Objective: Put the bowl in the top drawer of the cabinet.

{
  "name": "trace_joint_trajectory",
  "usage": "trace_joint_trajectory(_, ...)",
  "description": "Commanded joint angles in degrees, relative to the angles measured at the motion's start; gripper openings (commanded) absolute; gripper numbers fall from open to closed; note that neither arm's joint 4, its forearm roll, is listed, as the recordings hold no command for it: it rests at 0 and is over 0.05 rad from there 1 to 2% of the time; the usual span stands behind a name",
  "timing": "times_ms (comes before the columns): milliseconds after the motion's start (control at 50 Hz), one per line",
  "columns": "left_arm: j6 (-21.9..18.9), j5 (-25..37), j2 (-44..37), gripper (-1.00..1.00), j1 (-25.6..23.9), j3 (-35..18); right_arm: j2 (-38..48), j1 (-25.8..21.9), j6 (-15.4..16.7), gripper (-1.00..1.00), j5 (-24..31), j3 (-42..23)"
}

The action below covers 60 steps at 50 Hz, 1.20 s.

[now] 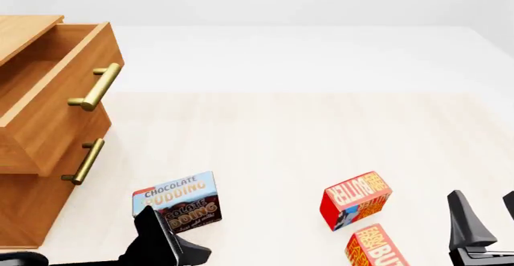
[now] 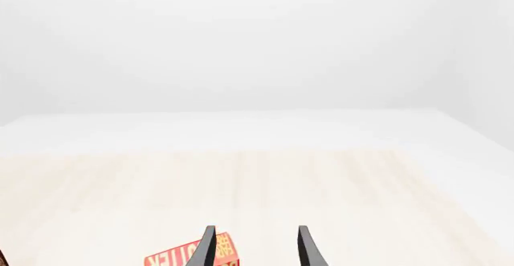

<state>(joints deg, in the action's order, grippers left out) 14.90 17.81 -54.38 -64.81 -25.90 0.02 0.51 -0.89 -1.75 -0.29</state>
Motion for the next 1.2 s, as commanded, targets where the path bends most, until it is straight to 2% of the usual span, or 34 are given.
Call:
trace_joint_trajectory(20,2.4,0.7,-3.1,1.0,-3.1,-0.6,0.0,0.0,0.0,1.0,0.0,0.0)
trace_joint_trajectory(380,2.5,5.0,-2.8,1.0,-3.1,-2.1,0.0,-0.2,0.0,1.0,0.0,0.0)
trace_joint_trajectory(560,5.1,3.4,-4.8,1.0,-4.9,-0.6,0.0,-0.1,0.0,1.0,-0.1,0.0)
trace_joint_trajectory(780,4.4,4.5,-5.1,1.0,-3.7,0.0,0.0,-0.1,0.0,1.0,-0.1,0.0)
trace_joint_trajectory(1020,5.5,3.0,-5.4,1.0,-4.1,0.9,0.0,-0.1,0.1,1.0,-0.1,0.0)
trace_joint_trajectory(1200,5.1,2.3,-4.3,1.0,-2.6,2.1,0.0,-0.2,0.2,1.0,0.0,0.0)
